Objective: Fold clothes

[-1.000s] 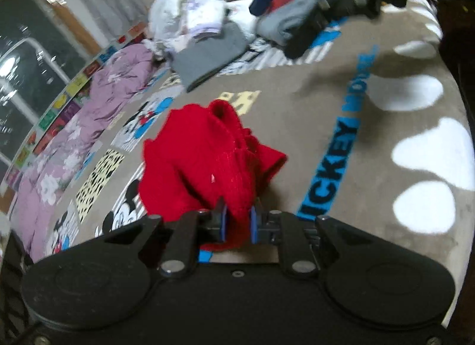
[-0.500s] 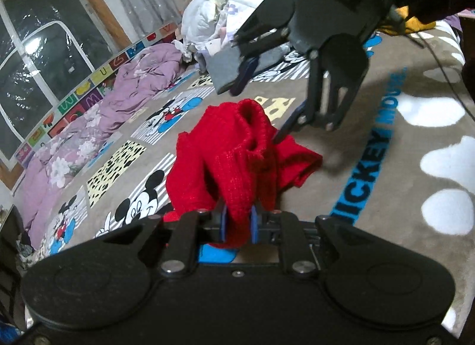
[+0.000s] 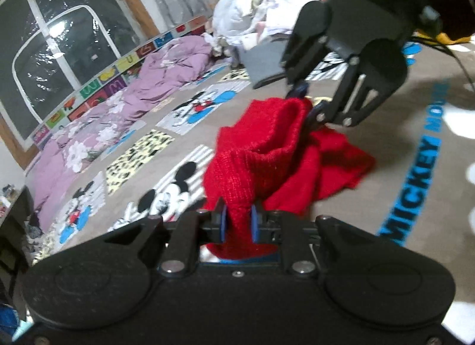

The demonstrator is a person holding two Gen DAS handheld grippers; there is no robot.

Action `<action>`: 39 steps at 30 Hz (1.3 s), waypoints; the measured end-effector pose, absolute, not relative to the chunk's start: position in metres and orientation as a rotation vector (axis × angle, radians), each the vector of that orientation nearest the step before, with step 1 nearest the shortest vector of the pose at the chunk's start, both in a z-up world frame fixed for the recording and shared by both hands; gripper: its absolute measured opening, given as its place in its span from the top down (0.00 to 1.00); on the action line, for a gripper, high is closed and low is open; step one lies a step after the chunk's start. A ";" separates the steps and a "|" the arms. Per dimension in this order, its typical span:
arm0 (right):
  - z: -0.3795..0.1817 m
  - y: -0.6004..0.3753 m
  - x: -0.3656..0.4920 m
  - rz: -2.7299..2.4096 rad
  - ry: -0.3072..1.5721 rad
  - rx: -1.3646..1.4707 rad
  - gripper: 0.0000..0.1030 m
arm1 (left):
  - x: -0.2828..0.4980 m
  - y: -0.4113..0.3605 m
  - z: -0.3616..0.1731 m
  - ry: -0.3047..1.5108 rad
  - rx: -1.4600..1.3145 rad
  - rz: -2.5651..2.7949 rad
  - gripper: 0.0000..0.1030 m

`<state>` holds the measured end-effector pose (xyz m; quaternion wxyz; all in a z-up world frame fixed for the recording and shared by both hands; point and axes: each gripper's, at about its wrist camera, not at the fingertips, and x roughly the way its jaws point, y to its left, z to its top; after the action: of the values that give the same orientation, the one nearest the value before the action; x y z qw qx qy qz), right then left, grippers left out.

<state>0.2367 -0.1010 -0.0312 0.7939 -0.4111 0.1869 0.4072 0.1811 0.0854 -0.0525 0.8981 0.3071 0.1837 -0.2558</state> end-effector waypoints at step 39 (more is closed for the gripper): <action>0.051 -0.203 0.215 0.610 0.226 -0.574 0.83 | 0.191 0.042 0.016 0.125 0.805 -0.453 0.87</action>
<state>0.2147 -0.2033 0.0513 0.9074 -0.2780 0.1095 0.2954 0.1909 0.0415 0.0157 0.8932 0.3883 0.0605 -0.2186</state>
